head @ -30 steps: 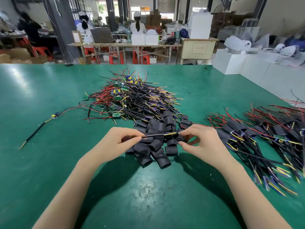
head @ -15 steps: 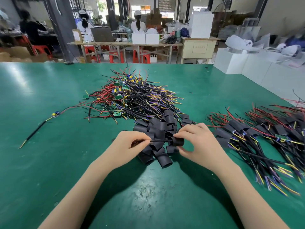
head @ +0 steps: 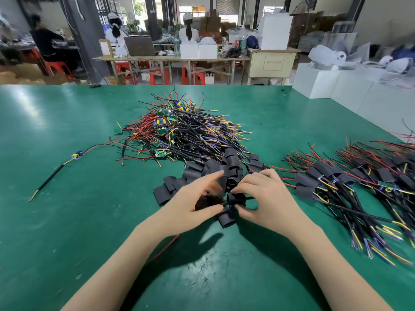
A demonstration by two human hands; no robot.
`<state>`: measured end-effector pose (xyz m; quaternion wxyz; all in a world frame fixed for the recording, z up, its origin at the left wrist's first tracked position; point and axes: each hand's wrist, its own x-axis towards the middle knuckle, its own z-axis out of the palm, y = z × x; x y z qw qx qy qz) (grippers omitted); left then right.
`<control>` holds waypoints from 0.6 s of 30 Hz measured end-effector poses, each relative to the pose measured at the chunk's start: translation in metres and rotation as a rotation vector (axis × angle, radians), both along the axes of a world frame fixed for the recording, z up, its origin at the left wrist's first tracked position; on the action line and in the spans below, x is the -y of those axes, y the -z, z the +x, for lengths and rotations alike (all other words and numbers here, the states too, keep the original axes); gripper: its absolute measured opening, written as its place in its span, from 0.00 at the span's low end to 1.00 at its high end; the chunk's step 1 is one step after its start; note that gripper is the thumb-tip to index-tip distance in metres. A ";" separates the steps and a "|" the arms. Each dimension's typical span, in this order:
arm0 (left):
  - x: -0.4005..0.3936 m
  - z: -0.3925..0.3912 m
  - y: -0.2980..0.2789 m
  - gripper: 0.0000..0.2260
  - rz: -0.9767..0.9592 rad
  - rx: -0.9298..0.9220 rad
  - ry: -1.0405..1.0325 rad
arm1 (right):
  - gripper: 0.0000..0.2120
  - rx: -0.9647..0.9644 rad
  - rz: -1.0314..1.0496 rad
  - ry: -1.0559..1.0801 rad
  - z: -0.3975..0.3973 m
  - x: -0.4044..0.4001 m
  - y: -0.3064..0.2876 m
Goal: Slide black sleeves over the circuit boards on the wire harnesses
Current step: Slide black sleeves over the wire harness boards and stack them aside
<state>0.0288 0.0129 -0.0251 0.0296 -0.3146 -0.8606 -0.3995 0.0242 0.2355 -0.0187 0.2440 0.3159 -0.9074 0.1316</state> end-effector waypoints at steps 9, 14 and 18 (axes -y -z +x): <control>0.044 -0.011 -0.002 0.13 -0.169 0.141 -0.104 | 0.10 0.075 0.003 0.046 -0.001 -0.007 -0.001; 0.038 -0.011 -0.003 0.05 -0.102 0.179 -0.073 | 0.10 0.077 -0.016 0.032 -0.001 -0.006 0.000; 0.028 -0.006 -0.005 0.05 0.059 0.109 -0.102 | 0.12 0.079 -0.072 -0.024 0.001 -0.001 0.002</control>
